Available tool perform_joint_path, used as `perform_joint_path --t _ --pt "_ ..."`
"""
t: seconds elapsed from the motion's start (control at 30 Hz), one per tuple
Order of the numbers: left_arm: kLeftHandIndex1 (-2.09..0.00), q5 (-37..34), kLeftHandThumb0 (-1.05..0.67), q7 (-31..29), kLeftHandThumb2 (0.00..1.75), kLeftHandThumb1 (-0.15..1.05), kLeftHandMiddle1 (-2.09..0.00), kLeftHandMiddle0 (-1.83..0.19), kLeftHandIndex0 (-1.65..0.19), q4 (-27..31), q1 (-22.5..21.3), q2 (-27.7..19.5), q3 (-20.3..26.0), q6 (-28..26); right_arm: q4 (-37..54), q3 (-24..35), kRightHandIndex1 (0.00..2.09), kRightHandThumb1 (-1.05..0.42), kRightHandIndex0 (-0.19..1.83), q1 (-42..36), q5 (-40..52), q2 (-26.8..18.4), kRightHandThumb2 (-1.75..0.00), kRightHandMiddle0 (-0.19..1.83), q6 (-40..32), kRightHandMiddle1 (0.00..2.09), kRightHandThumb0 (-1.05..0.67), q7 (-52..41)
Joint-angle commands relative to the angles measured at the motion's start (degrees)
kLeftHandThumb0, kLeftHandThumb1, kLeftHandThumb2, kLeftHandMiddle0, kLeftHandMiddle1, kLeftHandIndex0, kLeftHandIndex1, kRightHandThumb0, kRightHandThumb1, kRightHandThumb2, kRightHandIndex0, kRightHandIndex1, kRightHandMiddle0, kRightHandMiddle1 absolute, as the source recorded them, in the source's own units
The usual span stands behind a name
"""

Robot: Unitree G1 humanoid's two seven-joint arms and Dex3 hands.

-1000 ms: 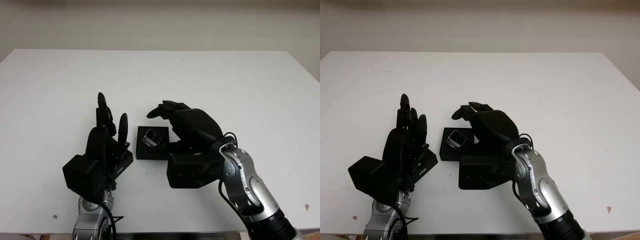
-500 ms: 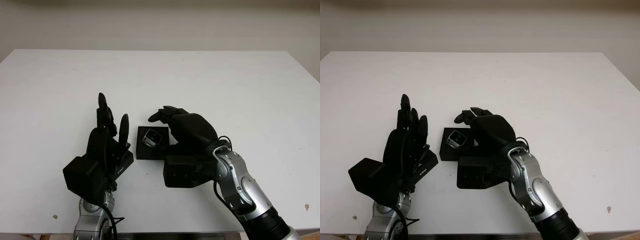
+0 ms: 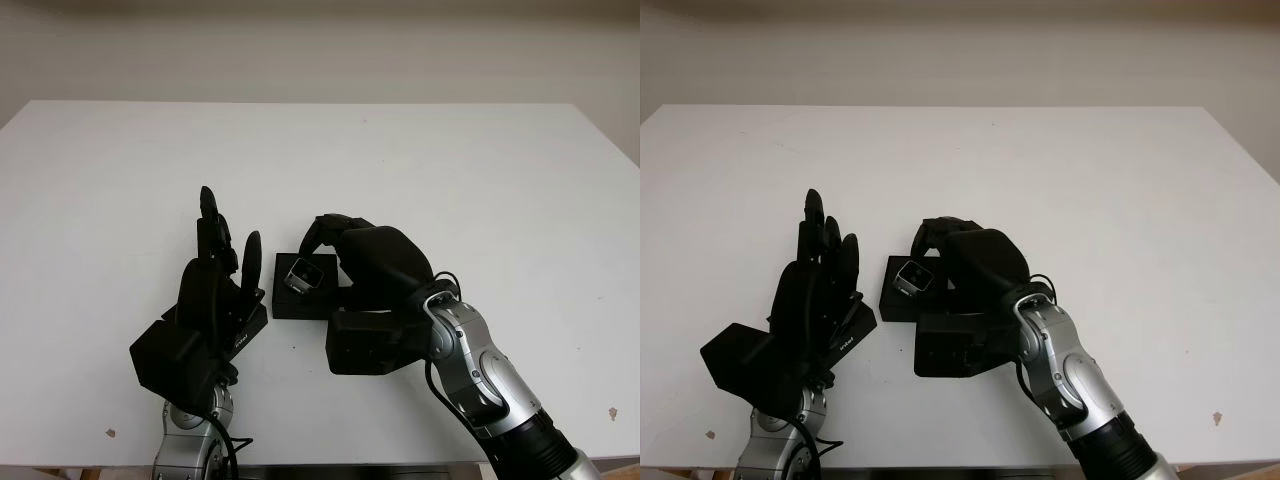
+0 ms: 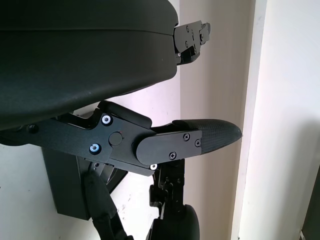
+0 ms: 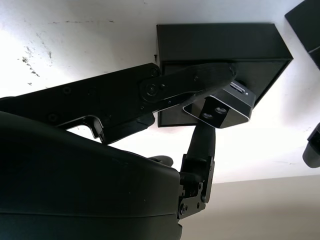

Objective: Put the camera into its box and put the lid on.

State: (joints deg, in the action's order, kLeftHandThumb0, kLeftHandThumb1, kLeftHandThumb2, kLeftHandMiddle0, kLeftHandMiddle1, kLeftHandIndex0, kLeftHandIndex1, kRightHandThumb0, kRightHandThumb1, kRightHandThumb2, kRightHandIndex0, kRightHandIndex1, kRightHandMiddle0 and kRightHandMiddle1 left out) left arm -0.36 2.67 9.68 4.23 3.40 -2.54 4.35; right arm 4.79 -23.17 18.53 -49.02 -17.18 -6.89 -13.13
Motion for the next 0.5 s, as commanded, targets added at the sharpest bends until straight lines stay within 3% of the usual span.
perform_joint_path --t 0.0,0.47 --pt "0.00 -0.1 -0.67 0.0 0.51 1.05 -0.01 0.19 0.19 -2.3 1.8 0.9 -0.7 -0.6 -0.1 0.5 0.22 -1.05 0.27 0.9 0.6 -0.3 -0.12 0.14 0.8 1.51 -0.58 0.6" --pt "0.00 -0.3 -0.67 0.2 0.51 1.05 -0.01 0.19 0.19 -1.8 2.1 1.1 -0.8 -1.0 -0.6 -0.2 0.27 -1.05 0.30 1.0 -0.2 -1.9 -0.15 0.18 2.4 1.48 -0.54 1.1"
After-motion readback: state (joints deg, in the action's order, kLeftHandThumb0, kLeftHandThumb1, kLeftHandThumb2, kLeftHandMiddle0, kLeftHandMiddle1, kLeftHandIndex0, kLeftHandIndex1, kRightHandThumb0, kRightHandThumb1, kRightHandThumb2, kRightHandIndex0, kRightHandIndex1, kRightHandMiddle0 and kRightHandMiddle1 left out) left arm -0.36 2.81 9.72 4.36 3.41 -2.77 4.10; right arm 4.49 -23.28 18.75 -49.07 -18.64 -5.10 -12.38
